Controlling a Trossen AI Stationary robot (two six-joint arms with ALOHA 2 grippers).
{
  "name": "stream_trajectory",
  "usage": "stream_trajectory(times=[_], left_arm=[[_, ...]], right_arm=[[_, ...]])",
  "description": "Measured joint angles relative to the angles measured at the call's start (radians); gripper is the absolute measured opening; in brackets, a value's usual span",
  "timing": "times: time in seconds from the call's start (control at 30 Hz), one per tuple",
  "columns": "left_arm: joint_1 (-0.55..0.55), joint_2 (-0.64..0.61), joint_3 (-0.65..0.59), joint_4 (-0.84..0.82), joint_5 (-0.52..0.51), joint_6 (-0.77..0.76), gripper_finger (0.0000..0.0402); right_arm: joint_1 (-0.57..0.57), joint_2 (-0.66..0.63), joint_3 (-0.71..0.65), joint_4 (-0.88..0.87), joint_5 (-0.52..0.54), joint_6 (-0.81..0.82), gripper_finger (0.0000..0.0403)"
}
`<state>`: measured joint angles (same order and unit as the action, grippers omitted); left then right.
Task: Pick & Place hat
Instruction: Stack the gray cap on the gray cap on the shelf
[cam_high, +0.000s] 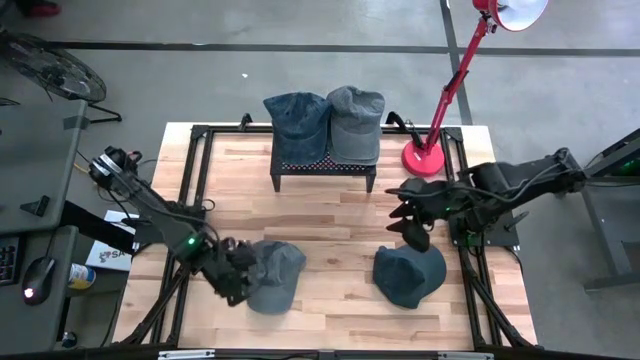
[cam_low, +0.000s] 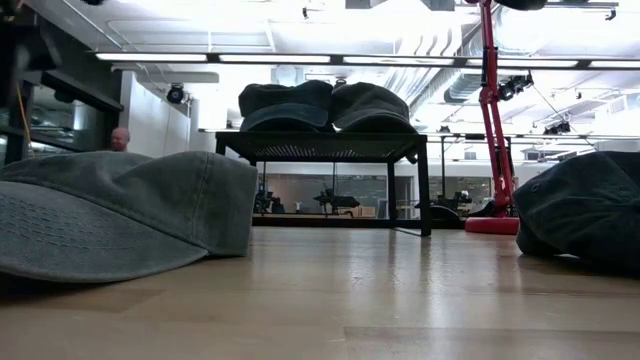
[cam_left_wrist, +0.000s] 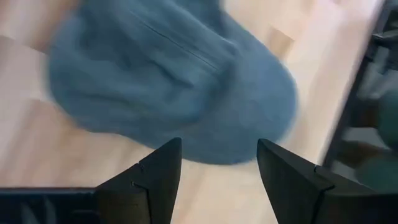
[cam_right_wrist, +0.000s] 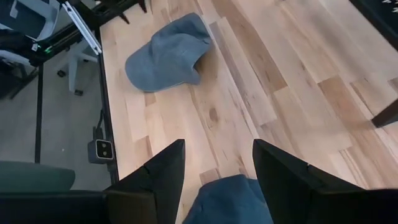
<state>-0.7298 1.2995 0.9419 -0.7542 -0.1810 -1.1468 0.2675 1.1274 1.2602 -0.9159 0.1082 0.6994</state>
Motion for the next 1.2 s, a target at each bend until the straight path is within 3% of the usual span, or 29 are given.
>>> stream_trajectory(times=[0.23,0.33,0.4,0.53,0.67,0.83,1.0,1.2], left_arm=[[-0.155,0.001,-0.019,0.138,-0.17,0.104,0.0204],[-0.196,0.016,-0.019,0.14,-0.185,0.159,0.0204],[-0.209,0.016,-0.019,0.108,-0.187,0.092,0.0204],[-0.206,0.013,-0.02,-0.063,-0.304,-0.203,0.0204],[-0.191,0.011,-0.02,-0.154,-0.388,-0.269,0.0204],[-0.092,0.011,-0.05,-0.163,-0.37,-0.222,0.0204],[0.009,0.011,-0.113,-0.026,-0.289,-0.192,0.0204],[0.071,0.011,-0.161,0.058,-0.204,-0.301,0.0204]], right_arm=[[0.009,0.063,0.0,0.038,-0.004,0.0,0.0181],[0.009,0.079,0.0,0.041,-0.018,0.002,0.0181],[0.009,0.086,0.0,0.053,-0.031,0.019,0.0181],[0.011,0.09,0.0,0.092,-0.058,0.037,0.0181],[0.024,0.091,0.0,0.117,-0.039,0.023,0.0181],[0.023,0.091,0.0,0.122,-0.033,0.018,0.0181],[0.024,0.091,0.0,0.122,-0.028,0.019,0.0181],[0.023,0.091,0.0,0.121,-0.028,0.015,0.0181]])
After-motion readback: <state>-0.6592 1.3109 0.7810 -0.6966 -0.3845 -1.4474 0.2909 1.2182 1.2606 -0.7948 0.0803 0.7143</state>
